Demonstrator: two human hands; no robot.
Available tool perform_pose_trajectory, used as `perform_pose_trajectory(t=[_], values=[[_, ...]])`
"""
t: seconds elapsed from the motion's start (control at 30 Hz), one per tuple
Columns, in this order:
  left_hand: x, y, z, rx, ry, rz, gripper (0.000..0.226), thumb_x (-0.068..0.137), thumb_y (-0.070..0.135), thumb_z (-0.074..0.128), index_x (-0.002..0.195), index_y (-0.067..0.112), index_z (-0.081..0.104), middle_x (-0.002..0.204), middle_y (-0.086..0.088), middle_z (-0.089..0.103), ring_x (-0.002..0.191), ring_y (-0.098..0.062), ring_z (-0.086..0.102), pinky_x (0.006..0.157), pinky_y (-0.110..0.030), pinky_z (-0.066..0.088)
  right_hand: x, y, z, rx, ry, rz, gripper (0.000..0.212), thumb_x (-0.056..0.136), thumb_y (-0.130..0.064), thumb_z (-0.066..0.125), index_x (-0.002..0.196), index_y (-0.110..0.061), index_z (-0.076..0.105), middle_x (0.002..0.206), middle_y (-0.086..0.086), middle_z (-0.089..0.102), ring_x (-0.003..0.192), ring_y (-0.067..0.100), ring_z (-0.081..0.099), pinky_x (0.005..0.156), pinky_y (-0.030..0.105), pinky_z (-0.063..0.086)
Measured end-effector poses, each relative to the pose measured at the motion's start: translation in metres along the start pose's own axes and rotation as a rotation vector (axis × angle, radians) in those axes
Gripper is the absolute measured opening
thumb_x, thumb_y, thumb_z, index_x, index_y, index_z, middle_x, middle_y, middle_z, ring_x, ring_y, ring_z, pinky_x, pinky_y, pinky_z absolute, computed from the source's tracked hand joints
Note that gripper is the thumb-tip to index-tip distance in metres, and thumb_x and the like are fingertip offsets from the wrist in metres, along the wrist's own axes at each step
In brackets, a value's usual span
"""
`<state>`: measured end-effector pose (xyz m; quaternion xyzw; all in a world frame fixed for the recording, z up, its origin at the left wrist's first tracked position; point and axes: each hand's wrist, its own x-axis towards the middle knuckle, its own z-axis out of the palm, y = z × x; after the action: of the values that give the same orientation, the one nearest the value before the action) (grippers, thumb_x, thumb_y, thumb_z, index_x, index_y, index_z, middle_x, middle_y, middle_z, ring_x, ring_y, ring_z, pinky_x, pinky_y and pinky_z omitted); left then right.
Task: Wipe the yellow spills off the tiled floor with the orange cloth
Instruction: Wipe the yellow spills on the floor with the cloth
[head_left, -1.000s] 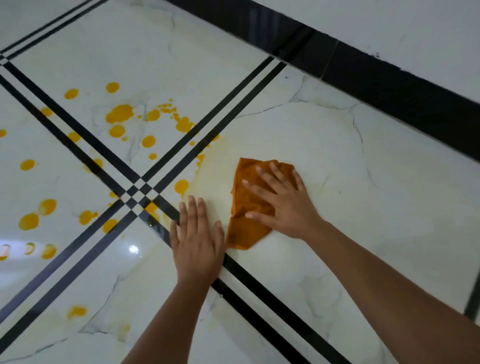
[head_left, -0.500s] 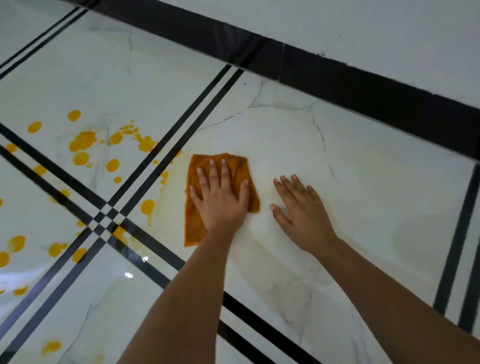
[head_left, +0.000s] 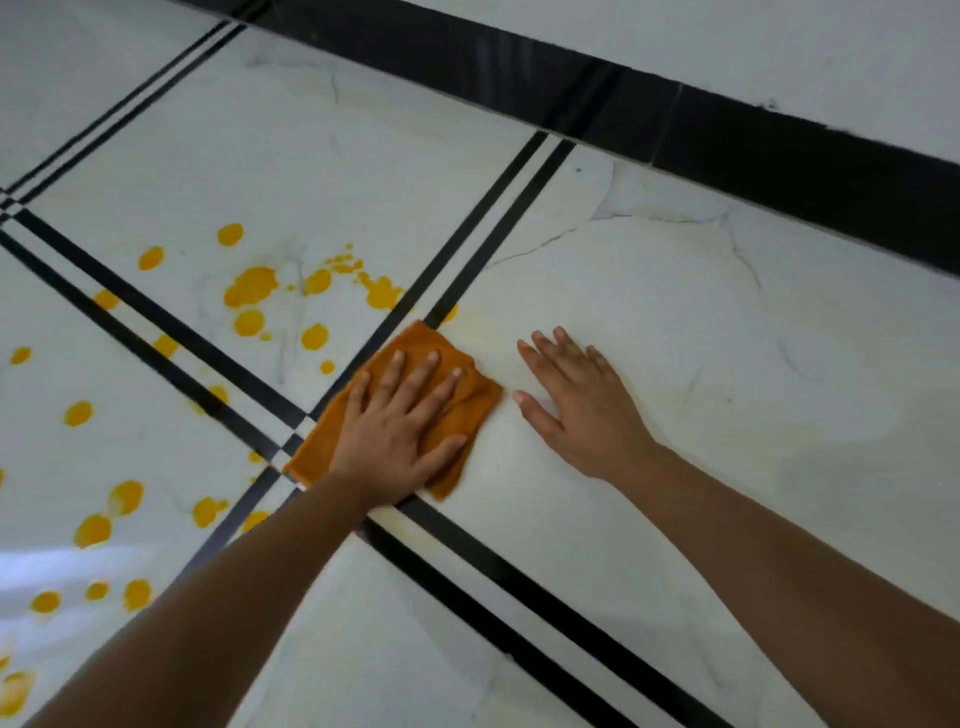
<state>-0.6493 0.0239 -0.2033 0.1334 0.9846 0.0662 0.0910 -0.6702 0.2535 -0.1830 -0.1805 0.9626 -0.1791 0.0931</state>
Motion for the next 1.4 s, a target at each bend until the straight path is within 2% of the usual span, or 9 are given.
perform_pose_trajectory(t=[0.13, 0.27, 0.4, 0.53, 0.67, 0.8, 0.93, 1.07, 1.4], values=[[0.035, -0.028, -0.01, -0.097, 0.106, -0.449, 0.068, 0.087, 0.07, 0.016, 0.147, 0.041, 0.003, 0.158, 0.005, 0.0, 0.144, -0.024, -0.009, 0.113, -0.053, -0.007, 0.019, -0.02, 0.009, -0.04, 0.012, 0.039, 0.07, 0.088, -0.056, 0.009, 0.148, -0.021, 0.018, 0.157, 0.001, 0.016, 0.145, 0.017, 0.004, 0.115, 0.035, 0.003], [0.041, -0.037, -0.008, 0.0, 0.029, 0.056, 0.068, 0.082, 0.072, 0.007, 0.144, 0.047, -0.003, 0.158, 0.009, -0.001, 0.144, -0.02, -0.009, 0.113, -0.05, -0.007, 0.032, -0.031, 0.014, -0.087, 0.031, 0.127, 0.061, 0.095, -0.05, 0.019, 0.148, -0.02, 0.016, 0.157, 0.002, 0.014, 0.145, 0.018, 0.004, 0.115, 0.035, 0.003], [0.083, -0.051, -0.024, -0.13, 0.089, -0.304, 0.063, 0.089, 0.065, 0.02, 0.147, 0.041, 0.007, 0.158, 0.006, 0.002, 0.145, -0.024, -0.008, 0.111, -0.052, -0.007, 0.024, -0.043, 0.019, -0.054, 0.04, 0.171, 0.072, 0.087, -0.058, 0.009, 0.147, -0.02, 0.019, 0.156, 0.003, 0.018, 0.145, 0.019, 0.007, 0.115, 0.035, 0.006], [0.063, -0.04, -0.01, -0.015, 0.061, 0.126, 0.065, 0.085, 0.068, 0.011, 0.146, 0.044, 0.005, 0.158, 0.008, 0.006, 0.145, -0.022, -0.004, 0.112, -0.052, -0.005, 0.023, -0.05, 0.019, -0.08, 0.041, 0.198, 0.075, 0.085, -0.06, 0.006, 0.147, -0.02, 0.021, 0.156, 0.002, 0.019, 0.145, 0.019, 0.008, 0.115, 0.035, 0.005], [0.085, -0.052, -0.024, -0.105, 0.078, -0.194, 0.063, 0.09, 0.064, 0.02, 0.147, 0.039, 0.011, 0.158, 0.007, 0.005, 0.145, -0.024, -0.005, 0.111, -0.053, -0.007, 0.013, -0.06, 0.025, -0.057, 0.031, 0.241, 0.069, 0.088, -0.056, 0.013, 0.148, -0.022, 0.018, 0.156, 0.001, 0.016, 0.145, 0.017, 0.005, 0.114, 0.033, 0.003], [0.055, -0.046, -0.01, 0.002, 0.041, 0.151, 0.065, 0.086, 0.068, 0.011, 0.146, 0.044, 0.005, 0.158, 0.008, 0.004, 0.145, -0.022, -0.004, 0.114, -0.053, -0.005, 0.005, -0.059, 0.025, -0.076, 0.027, 0.266, 0.075, 0.085, -0.062, 0.008, 0.148, -0.021, 0.016, 0.156, 0.001, 0.016, 0.145, 0.017, 0.006, 0.114, 0.032, 0.003], [0.074, -0.047, -0.02, -0.111, 0.07, -0.187, 0.064, 0.089, 0.065, 0.018, 0.147, 0.04, 0.012, 0.158, 0.007, 0.005, 0.145, -0.024, -0.005, 0.111, -0.053, -0.008, 0.004, -0.055, 0.026, -0.082, 0.0, 0.298, 0.065, 0.094, -0.054, 0.019, 0.148, -0.019, 0.013, 0.157, 0.002, 0.013, 0.145, 0.017, 0.004, 0.115, 0.034, 0.003], [0.059, -0.035, -0.01, -0.019, 0.045, 0.131, 0.064, 0.086, 0.068, 0.009, 0.146, 0.045, 0.005, 0.158, 0.009, 0.004, 0.145, -0.022, -0.006, 0.113, -0.052, -0.007, 0.016, -0.047, 0.02, -0.082, 0.027, 0.323, 0.062, 0.096, -0.048, 0.026, 0.148, -0.017, 0.011, 0.157, 0.002, 0.012, 0.145, 0.017, 0.003, 0.116, 0.035, 0.003], [0.081, -0.036, -0.014, -0.058, 0.086, -0.057, 0.064, 0.087, 0.068, 0.013, 0.146, 0.044, 0.003, 0.158, 0.007, 0.003, 0.145, -0.024, -0.005, 0.113, -0.054, -0.005, 0.033, -0.029, 0.008, -0.065, 0.051, 0.355, 0.065, 0.096, -0.05, 0.028, 0.148, -0.014, 0.015, 0.157, 0.005, 0.014, 0.145, 0.018, 0.006, 0.116, 0.036, 0.006]])
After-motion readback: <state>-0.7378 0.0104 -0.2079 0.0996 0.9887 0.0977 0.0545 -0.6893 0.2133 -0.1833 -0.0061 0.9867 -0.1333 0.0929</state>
